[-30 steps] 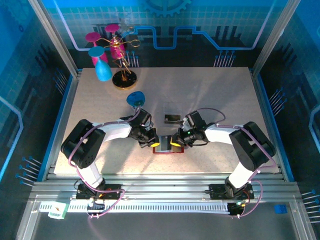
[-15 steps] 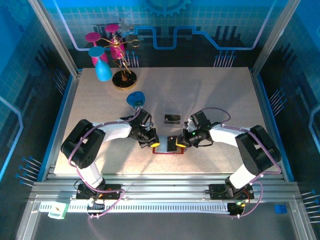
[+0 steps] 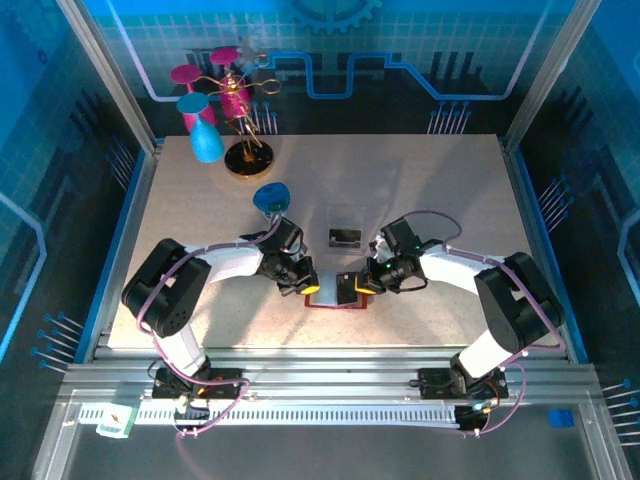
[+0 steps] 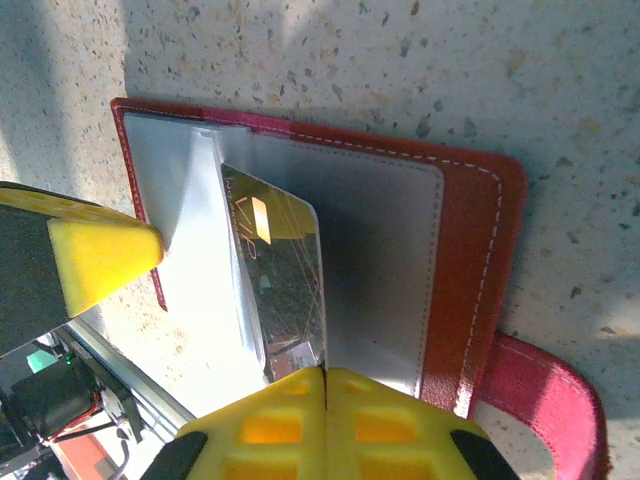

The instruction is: Take the credit cards out of the card holder

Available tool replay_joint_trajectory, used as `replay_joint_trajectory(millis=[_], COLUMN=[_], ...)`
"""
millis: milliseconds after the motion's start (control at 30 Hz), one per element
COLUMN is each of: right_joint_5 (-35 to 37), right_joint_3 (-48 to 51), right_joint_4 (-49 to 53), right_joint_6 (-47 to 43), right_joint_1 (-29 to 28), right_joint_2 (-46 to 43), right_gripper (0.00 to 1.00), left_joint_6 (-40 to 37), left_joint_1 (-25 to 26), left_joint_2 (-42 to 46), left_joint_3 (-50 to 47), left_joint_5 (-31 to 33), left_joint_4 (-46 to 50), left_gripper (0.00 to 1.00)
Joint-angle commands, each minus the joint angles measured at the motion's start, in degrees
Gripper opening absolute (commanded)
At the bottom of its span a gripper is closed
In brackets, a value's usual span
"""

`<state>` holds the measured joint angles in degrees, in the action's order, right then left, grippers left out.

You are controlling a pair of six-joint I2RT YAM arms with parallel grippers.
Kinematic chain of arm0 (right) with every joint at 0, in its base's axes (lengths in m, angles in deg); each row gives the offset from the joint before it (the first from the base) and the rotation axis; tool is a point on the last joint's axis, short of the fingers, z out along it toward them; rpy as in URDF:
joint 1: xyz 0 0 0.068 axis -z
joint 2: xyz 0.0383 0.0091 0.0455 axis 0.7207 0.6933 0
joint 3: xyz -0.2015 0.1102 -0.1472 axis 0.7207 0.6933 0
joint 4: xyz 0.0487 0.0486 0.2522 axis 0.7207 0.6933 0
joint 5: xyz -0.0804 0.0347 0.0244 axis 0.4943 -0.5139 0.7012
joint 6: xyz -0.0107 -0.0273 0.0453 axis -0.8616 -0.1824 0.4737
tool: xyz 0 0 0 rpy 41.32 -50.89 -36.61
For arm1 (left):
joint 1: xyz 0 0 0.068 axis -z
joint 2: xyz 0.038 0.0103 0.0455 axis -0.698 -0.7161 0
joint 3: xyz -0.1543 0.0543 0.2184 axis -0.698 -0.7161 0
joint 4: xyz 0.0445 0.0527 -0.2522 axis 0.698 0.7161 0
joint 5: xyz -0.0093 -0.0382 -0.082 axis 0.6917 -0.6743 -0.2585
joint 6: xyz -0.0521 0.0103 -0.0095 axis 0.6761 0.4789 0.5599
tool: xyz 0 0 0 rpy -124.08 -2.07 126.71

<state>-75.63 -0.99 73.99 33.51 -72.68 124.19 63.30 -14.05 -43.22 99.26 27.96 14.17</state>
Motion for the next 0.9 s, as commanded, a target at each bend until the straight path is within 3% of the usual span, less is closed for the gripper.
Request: replay_joint_trajectory(millis=[0, 300, 567, 867], right_joint_5=[1.3, 2.4, -2.9, -2.1], right_joint_3=[-0.9, -0.6, 1.5, 1.6], right_joint_4=[2.1, 2.6, -5.5, -6.6], right_joint_6=[-0.5, 0.0, 5.1, 6.7], right_joint_1=[0.0, -0.1, -1.2, -2.9], right_joint_2=[-1.2, -1.8, -0.6, -0.5], right_gripper=[0.05, 0.05, 0.08, 0.09], left_joint_6=[-0.7, -0.7, -0.5, -0.5], left_joint_1=[-0.1, -0.1, 0.2, 0.4], left_joint_2=[-1.2, -1.3, -1.4, -1.5], left_joint_3=[-0.2, -0.1, -0.1, 0.1], left_joint_5=[2.4, 2.2, 2.1, 2.0], left_joint_4=[4.1, 4.0, 3.7, 3.7], left_gripper=[0.05, 0.05, 0.05, 0.05])
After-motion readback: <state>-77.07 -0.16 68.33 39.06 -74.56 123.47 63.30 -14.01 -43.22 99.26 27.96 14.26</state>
